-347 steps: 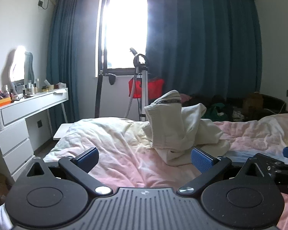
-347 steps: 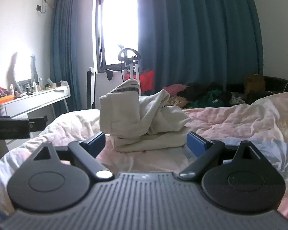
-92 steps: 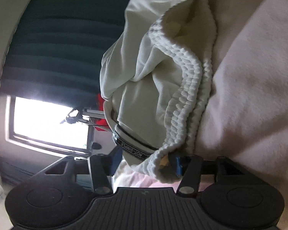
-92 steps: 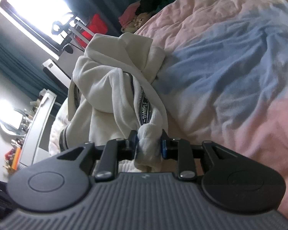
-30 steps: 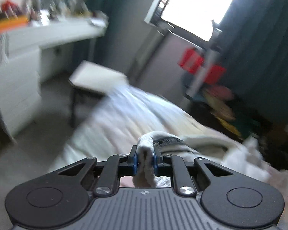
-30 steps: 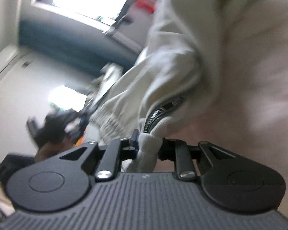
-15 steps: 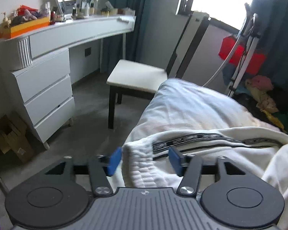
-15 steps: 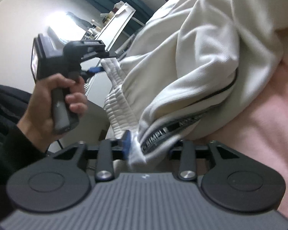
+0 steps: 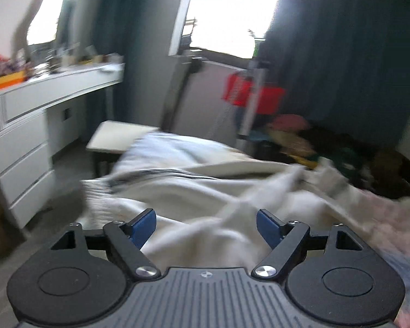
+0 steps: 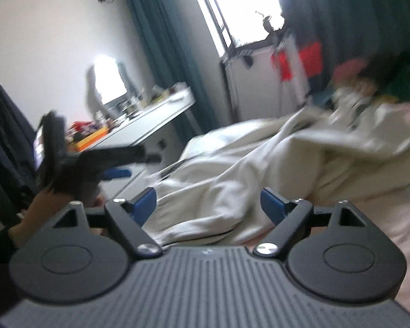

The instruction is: Fold clothes

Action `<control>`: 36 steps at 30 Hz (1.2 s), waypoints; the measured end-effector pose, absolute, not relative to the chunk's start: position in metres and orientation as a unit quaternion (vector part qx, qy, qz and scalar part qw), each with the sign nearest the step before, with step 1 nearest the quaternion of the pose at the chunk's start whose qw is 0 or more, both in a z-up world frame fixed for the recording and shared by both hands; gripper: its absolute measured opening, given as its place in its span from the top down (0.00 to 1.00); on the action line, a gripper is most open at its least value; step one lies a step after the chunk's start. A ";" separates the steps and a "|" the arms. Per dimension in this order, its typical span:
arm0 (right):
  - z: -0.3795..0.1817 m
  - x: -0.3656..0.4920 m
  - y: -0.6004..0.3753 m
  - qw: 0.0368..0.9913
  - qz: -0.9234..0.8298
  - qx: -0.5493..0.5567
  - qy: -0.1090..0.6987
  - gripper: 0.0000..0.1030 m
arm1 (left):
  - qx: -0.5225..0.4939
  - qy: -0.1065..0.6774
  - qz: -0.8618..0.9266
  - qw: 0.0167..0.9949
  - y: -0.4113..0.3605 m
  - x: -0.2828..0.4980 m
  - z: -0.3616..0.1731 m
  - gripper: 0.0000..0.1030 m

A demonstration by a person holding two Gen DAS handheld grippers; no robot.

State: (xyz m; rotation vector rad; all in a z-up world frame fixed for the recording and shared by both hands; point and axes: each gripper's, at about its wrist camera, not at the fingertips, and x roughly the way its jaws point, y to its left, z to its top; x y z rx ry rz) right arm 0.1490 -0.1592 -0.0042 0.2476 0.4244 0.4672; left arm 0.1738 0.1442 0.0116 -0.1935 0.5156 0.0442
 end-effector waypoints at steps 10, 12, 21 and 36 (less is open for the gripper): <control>-0.029 0.149 -0.278 0.964 0.094 0.134 0.212 0.16 | -0.102 0.265 -0.060 0.957 0.005 0.197 -0.034 0.14; -0.040 0.152 -0.293 0.955 0.095 0.168 0.227 0.17 | -0.116 0.290 -0.050 0.949 -0.007 0.219 -0.050 0.15; -0.065 0.163 -0.325 0.951 0.096 0.178 0.235 0.17 | -0.113 0.291 0.034 0.949 -0.003 0.321 -0.069 0.15; -0.115 0.226 -0.357 0.918 0.074 0.254 0.297 0.17 | -0.098 0.263 0.035 0.959 -0.008 0.474 -0.073 0.19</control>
